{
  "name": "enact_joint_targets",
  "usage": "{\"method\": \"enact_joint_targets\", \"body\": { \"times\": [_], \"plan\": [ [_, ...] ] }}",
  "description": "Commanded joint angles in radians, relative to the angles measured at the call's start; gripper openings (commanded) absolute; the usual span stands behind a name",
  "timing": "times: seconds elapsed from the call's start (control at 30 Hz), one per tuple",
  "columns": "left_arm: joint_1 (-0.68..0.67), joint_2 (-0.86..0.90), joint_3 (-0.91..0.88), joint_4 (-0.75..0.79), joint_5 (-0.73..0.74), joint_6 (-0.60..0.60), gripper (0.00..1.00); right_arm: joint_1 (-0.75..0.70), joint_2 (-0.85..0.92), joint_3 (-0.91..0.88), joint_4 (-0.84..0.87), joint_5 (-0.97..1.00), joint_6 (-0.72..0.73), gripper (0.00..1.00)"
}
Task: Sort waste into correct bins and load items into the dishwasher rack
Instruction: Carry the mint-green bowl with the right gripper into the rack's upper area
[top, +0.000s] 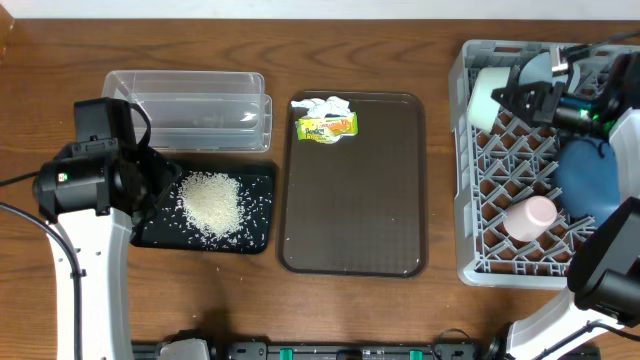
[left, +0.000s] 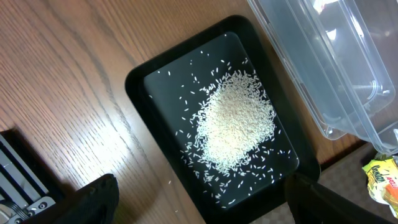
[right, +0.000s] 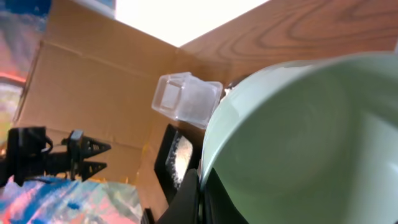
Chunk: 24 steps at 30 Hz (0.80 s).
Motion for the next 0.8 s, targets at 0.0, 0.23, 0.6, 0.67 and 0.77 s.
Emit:
{"method": "enact_joint_targets", "body": {
  "times": [0.0,0.23,0.6,0.67,0.77],
  "plan": [
    [0.005,0.002,0.015,-0.005,-0.009,-0.008,0.88,-0.010,-0.003,-0.045,0.047,-0.015,0.061,0.01],
    [0.005,0.002,0.015,-0.005,-0.009,-0.009,0.88,-0.055,-0.003,-0.089,0.096,0.044,0.112,0.01],
    [0.005,0.002,0.015,-0.005,-0.009,-0.009,0.88,-0.088,-0.003,-0.090,0.113,0.011,0.113,0.01],
    [0.005,0.002,0.015,-0.005,-0.009,-0.009,0.88,-0.087,-0.003,-0.090,0.146,-0.090,0.113,0.01],
    [0.005,0.002,0.015,-0.005,-0.009,-0.008,0.88,-0.087,-0.003,-0.090,0.234,-0.218,0.153,0.01]
  ]
}}
